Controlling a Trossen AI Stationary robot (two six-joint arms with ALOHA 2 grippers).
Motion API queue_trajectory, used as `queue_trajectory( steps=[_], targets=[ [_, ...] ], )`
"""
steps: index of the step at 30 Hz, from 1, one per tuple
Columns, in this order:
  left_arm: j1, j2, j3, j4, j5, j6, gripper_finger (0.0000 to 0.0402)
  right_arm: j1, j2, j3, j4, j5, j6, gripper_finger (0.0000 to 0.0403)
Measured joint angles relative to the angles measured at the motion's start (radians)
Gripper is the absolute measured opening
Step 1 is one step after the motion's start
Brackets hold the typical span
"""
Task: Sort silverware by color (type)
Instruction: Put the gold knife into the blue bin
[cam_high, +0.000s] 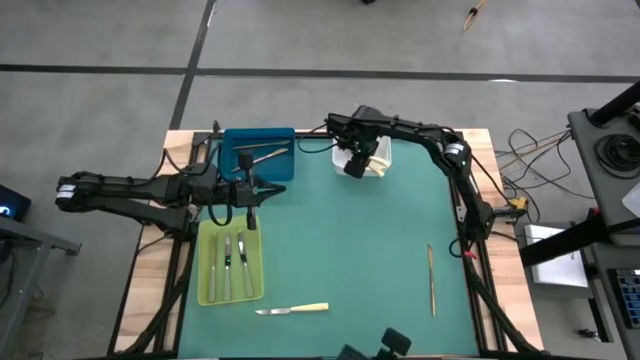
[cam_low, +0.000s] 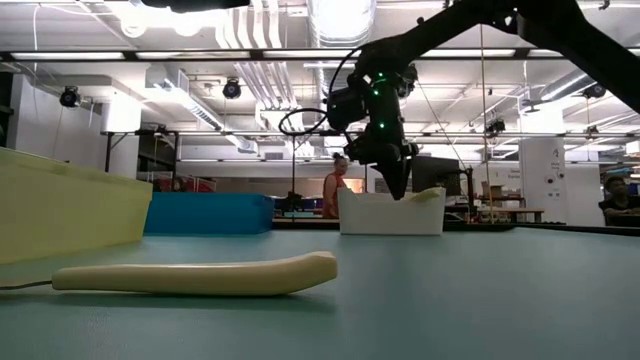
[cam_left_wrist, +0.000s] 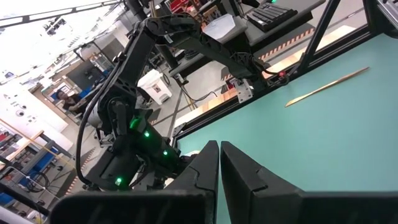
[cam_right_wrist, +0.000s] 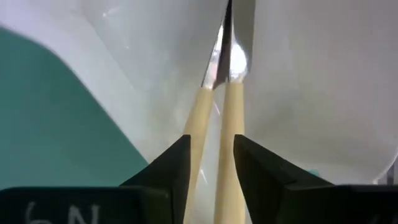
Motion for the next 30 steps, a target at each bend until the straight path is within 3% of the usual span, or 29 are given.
queue_trajectory(
  steps=[10,15,24,30],
  targets=[
    [0.000,0.000,-0.004,0.000,0.000,-0.076,0.0000,0.023,-0.103,0.046,-0.015,0.000,0.014,0.0121],
    [0.000,0.009,-0.011,0.007,0.001,-0.195,0.0000,0.065,-0.228,-0.001,0.105,-0.003,0.012,0.0113],
    [-0.043,0.100,-0.013,0.097,0.004,-0.562,0.0000,0.291,-0.521,-0.241,0.391,-0.010,0.079,0.0093],
    [-0.164,0.235,-0.013,0.272,0.004,-0.638,0.0000,0.502,-0.686,-0.476,0.615,-0.002,0.200,0.0083]
  ],
)
